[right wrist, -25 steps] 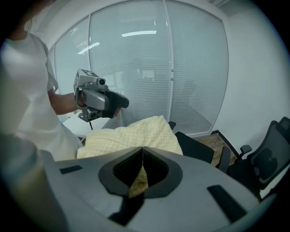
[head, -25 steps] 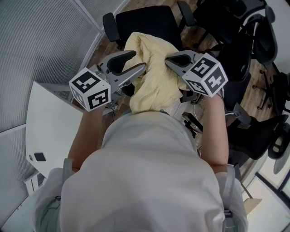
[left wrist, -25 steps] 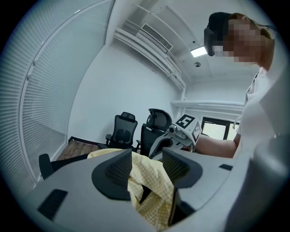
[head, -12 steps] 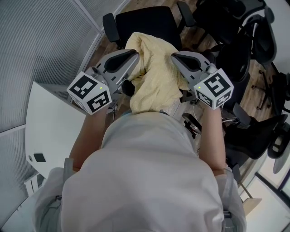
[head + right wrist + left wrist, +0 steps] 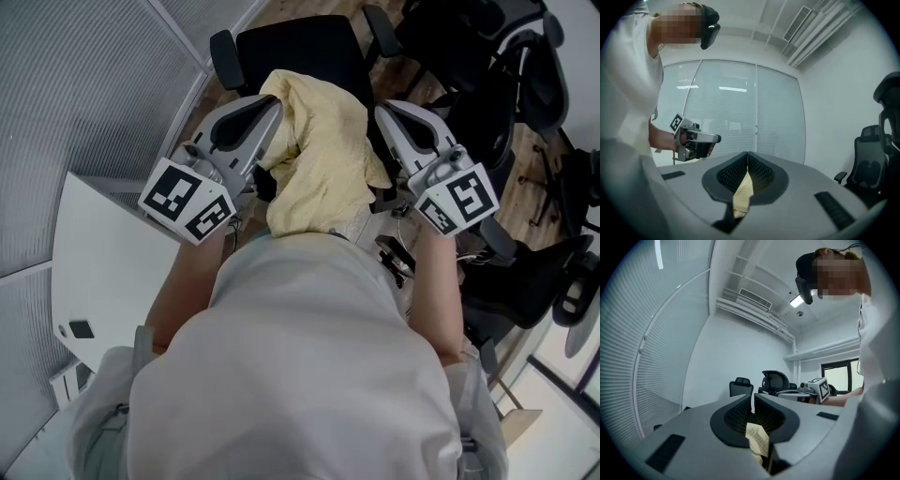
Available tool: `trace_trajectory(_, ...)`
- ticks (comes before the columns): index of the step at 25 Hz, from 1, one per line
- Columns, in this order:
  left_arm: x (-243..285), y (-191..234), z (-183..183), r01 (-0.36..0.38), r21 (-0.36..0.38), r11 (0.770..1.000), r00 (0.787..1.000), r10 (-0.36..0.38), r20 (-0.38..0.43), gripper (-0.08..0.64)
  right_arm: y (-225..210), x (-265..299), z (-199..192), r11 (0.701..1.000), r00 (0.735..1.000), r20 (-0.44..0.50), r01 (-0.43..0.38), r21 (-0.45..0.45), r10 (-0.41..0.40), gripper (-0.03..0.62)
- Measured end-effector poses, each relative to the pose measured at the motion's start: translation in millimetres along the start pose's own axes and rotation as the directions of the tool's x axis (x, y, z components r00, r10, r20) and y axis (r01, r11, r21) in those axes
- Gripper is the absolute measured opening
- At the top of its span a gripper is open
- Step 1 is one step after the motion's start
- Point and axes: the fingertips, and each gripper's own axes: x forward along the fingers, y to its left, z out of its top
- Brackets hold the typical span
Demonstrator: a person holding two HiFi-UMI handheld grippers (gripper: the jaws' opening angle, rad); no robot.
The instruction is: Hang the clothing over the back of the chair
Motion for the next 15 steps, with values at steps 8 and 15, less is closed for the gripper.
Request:
trace_trajectory(8, -11, 11, 25, -0.083, 0.052, 0.995, 0.994, 0.079, 0.076, 0.031, 5, -9, 29, 0.999, 0.993, 0.118, 0.005, -0.036, -0.001, 0.021)
trace_trajectory(15, -15, 8, 43, -0.117, 0.099, 0.988, 0.987, 0.104, 0.123, 0.026, 2, -21, 54, 0.996, 0.981, 0.186, 0.064, -0.064, -0.051, 0.021)
